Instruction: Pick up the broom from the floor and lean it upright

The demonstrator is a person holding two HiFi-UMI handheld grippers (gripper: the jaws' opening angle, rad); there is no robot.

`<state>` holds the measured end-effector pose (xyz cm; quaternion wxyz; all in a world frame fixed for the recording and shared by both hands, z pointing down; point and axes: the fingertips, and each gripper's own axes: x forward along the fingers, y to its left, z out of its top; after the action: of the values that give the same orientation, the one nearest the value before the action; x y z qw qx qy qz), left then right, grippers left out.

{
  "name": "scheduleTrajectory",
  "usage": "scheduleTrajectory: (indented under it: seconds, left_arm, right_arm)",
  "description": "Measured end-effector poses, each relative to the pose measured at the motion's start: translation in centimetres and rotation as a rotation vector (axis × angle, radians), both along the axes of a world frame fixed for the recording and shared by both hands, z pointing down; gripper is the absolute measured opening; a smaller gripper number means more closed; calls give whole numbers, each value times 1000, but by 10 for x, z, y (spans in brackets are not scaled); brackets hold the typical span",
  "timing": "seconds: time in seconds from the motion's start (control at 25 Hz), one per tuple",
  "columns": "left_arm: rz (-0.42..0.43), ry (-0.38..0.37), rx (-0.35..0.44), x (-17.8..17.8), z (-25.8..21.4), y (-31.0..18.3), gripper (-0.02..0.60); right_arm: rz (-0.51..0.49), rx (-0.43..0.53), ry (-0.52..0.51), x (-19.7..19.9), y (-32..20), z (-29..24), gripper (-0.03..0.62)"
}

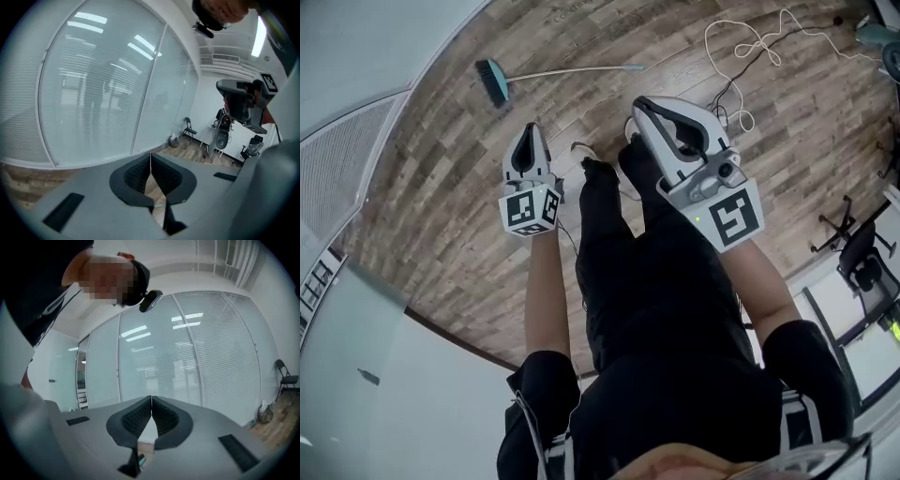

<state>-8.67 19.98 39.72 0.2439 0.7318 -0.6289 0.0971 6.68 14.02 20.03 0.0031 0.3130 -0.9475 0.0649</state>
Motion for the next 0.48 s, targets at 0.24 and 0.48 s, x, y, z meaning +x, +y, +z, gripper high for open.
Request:
scheduleTrajectory:
  seconds: [0.24, 0.48]
  left_arm:
    - [76, -22, -231, -15, 117, -8, 20]
    - [223, -82, -214, -6, 205, -23, 28]
  right_arm:
    - [41, -79, 100, -6, -22, 82, 17]
    - [60, -114, 106, -4, -32, 164, 17]
